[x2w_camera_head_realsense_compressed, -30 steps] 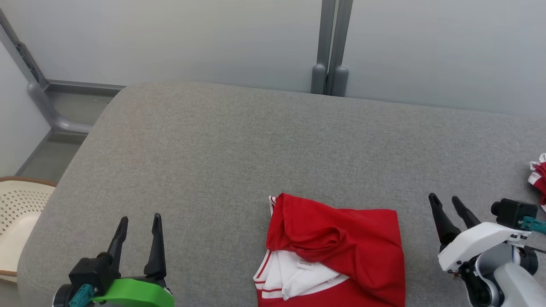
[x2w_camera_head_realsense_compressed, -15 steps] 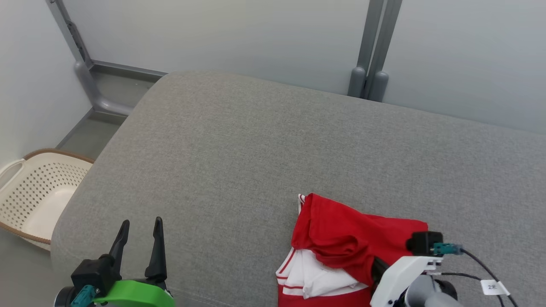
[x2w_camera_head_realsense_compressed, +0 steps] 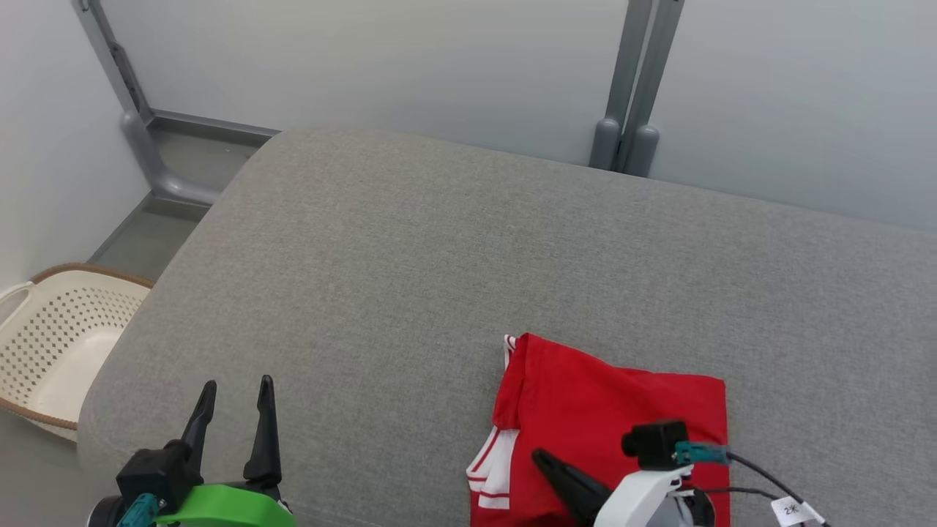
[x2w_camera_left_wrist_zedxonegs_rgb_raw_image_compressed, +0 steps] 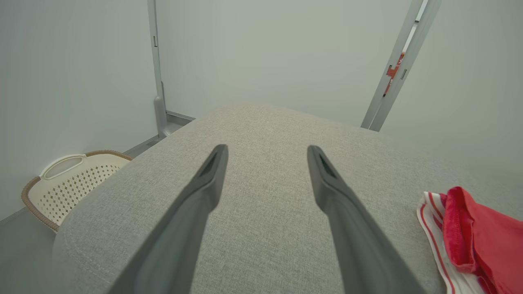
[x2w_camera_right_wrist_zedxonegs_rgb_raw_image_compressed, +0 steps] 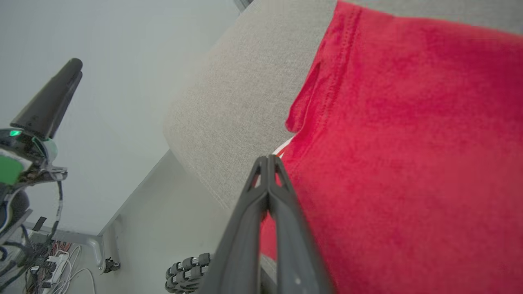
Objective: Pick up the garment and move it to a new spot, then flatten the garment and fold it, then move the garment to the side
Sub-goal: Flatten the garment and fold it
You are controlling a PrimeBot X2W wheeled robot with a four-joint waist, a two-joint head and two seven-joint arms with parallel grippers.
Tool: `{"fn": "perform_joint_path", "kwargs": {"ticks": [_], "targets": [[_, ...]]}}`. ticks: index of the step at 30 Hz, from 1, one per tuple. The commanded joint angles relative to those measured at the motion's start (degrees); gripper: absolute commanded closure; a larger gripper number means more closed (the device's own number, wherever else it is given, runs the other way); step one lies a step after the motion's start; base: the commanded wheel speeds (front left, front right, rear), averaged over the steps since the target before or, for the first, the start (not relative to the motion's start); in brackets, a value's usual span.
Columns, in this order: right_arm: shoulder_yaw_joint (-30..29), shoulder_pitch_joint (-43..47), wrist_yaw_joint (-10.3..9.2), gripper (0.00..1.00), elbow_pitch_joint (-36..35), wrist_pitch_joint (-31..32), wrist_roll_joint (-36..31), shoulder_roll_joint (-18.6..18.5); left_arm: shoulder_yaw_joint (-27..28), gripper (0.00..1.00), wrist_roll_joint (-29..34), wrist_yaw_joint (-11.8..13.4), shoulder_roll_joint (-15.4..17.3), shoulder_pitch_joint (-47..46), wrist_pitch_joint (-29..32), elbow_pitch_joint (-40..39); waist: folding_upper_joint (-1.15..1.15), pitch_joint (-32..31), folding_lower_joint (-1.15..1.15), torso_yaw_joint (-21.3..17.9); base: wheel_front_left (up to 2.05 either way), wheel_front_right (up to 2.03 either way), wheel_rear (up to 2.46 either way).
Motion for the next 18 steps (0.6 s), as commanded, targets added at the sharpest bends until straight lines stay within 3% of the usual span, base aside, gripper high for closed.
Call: {"fn": "perform_joint_path", "kwargs": {"ticks": [1, 7, 9, 10, 11, 18], "targets": [[-0.2, -1.1, 0.02, 1.00, -0.7, -1.4, -0.4, -1.1, 0.1, 0.00, 0.1, 0.1, 0.3, 0.0, -0.1, -0.2, 0.00, -0.1, 0.00, -1.7, 0.00, 0.00, 0.00], [-4.0, -3.6, 0.02, 1.00, -4.4, -6.2, -1.9, -5.8, 0.0, 0.00, 0.3, 0.3, 0.2, 0.3, -0.1, -1.1, 0.00, -0.4, 0.00, -5.6, 0.00, 0.00, 0.00], [-5.9, -4.2, 0.02, 0.63, -5.5, -7.4, -3.1, -7.2, 0.1, 0.00, 0.3, 0.4, 0.2, 0.3, -0.1, -1.3, 0.00, -0.5, 0.00, -7.0, 0.00, 0.00, 0.00], [-6.9, -4.4, 0.02, 0.35, -6.0, -7.8, -3.5, -7.7, 0.1, 0.00, 0.4, 0.4, 0.2, 0.2, -0.1, -1.4, 0.00, -0.5, 0.00, -7.6, 0.00, 0.00, 0.00], [-8.2, -4.7, 0.02, 0.00, -6.6, -8.3, -4.4, -8.4, 0.1, 0.00, 0.5, 0.4, 0.2, 0.2, -0.1, -1.6, 0.00, -0.5, 0.00, -8.3, 0.00, 0.00, 0.00], [-17.2, -4.5, 0.02, 0.00, -9.5, -10.1, -9.9, -10.4, 0.3, 0.00, 0.9, 0.5, 0.3, 0.0, -0.1, -2.8, 0.00, -0.3, 0.00, -12.7, 0.00, 0.00, 0.00]]}}
